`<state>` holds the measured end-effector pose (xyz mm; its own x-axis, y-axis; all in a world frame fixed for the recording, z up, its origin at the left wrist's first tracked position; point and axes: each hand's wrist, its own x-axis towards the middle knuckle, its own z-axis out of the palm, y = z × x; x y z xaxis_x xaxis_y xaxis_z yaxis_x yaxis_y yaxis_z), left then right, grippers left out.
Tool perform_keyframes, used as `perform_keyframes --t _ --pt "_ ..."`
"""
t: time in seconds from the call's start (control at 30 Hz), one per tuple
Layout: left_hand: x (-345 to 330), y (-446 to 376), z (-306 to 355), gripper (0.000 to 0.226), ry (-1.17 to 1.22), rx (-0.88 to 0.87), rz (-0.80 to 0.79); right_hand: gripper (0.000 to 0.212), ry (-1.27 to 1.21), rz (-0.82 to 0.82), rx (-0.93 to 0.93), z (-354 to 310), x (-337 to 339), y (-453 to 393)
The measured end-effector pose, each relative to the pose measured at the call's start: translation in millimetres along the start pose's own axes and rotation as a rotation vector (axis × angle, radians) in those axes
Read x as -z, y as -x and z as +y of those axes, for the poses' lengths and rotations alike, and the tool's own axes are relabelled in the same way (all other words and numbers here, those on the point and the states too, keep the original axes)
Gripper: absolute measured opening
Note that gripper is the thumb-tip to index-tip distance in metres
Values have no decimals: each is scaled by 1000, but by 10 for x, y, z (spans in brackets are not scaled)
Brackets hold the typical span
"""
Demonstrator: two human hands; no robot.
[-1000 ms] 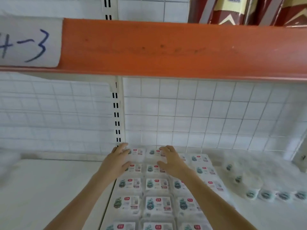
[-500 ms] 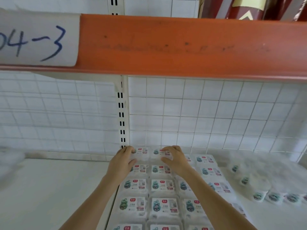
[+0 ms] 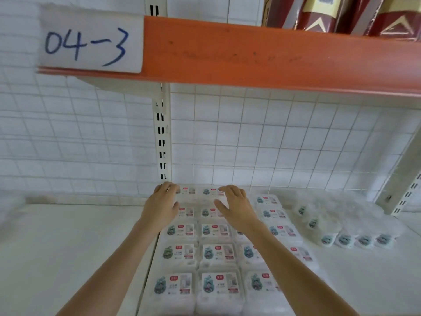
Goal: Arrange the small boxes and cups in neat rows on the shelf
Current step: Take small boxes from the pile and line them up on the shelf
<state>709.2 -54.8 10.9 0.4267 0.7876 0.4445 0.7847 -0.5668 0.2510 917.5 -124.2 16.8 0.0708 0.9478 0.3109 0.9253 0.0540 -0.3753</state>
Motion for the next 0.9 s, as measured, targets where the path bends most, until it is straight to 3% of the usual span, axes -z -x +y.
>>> perform_keyframes --t 0.17,0.43,0.6,0.8,0.9 --pt "223 401 210 27 85 -60 -85 35 90 13 153 -123 215 478" --pt "654 1685 643 24 28 -31 26 34 11 75 356 -316 415 1693" --pt "711 2734 836 29 -53 142 1 32 -90 42 405 -285 336 2456" --pt "645 3743 982 39 -146 396 -132 34 10 -218 524 -449 -115 2972" --pt "741 4114 1040 31 -179 497 -141 33 -18 -282 603 -755 -250 3129"
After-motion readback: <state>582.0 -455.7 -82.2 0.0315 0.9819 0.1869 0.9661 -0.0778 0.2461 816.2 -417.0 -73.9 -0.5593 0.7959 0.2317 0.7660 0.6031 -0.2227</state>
